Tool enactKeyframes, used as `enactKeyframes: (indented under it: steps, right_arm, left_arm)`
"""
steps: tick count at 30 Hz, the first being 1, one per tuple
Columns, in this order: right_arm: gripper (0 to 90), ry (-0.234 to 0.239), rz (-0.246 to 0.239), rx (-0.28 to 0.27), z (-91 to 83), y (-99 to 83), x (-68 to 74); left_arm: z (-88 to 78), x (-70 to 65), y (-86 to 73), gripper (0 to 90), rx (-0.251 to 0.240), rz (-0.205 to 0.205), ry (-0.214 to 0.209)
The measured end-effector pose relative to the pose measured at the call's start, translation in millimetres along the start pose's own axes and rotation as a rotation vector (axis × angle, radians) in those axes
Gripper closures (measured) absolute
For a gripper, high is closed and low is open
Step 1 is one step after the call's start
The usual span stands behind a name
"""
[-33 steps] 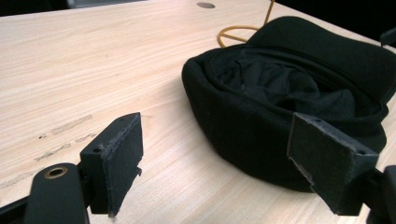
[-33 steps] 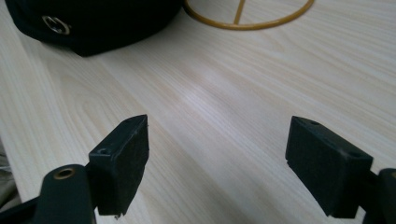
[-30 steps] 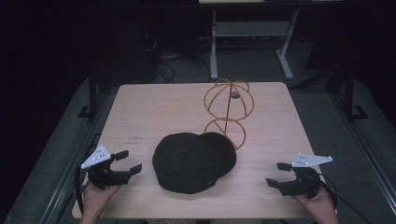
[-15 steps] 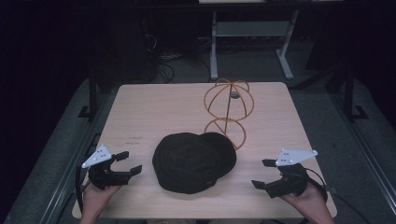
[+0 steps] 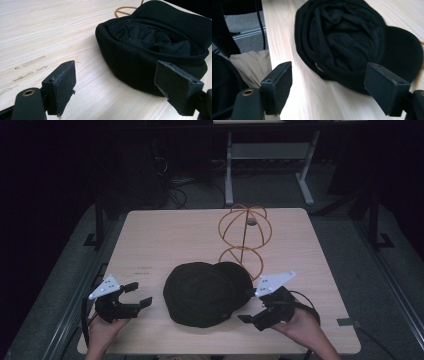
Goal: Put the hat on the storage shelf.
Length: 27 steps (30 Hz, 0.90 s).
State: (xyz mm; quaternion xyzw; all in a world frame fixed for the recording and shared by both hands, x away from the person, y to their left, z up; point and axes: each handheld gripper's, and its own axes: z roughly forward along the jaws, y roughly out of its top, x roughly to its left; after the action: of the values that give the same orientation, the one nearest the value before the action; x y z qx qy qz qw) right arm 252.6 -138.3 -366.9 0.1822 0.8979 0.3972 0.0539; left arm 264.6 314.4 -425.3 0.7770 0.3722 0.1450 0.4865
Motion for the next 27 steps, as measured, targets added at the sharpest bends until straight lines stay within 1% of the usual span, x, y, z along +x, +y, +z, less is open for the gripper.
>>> enactKeyframes:
  steps: [3,6,9,10,12,14,15,16,17,19,22,27]
  right_arm:
    - [25.1,0.004,-0.026,0.02,10.4,10.0,2.4]
    - [27.6,0.02,-0.047,0.041,22.7,20.4,4.4]
    - [29.6,0.034,-0.053,0.058,32.6,28.0,4.8]
    - [30.6,0.039,-0.062,0.062,37.0,30.6,4.5]
    - [31.7,0.047,-0.06,0.074,42.9,34.3,5.9]
    - [33.4,0.052,-0.074,0.085,50.1,38.0,7.3]
    - [34.4,0.056,-0.073,0.094,53.7,40.1,8.4]
    - [35.3,0.061,-0.084,0.097,57.7,42.1,8.7]
    - [37.8,0.073,-0.093,0.105,63.3,45.1,10.2]
    - [40.5,0.078,-0.094,0.113,68.8,48.2,12.2]
    - [45.7,0.096,-0.108,0.131,79.8,53.5,15.5]
    - [53.5,0.117,-0.122,0.181,97.7,60.0,22.2]
  left_arm:
    - [0.3,-0.5,0.2,16.9,0.002,0.002,0.0]
    - [0.7,-0.2,0.1,16.9,0.016,0.009,0.0]
    - [1.0,0.3,0.2,16.9,0.016,0.009,-0.001]
    - [1.0,0.3,0.3,16.9,0.015,0.009,0.0]
    - [0.9,0.4,0.3,16.9,0.014,0.009,0.0]
    - [0.7,0.7,0.0,16.9,0.015,0.007,0.0]
    - [0.9,0.7,-0.2,16.9,0.016,0.006,-0.001]
    - [1.1,0.6,-0.2,16.9,0.019,0.007,-0.001]
    - [1.2,0.6,-0.2,16.9,0.02,0.007,-0.002]
    - [1.4,0.4,0.1,16.9,0.02,0.008,-0.003]
    - [1.7,-0.2,0.1,16.9,0.02,0.008,-0.004]
    - [2.5,-0.1,-0.1,16.9,0.022,0.01,-0.007]
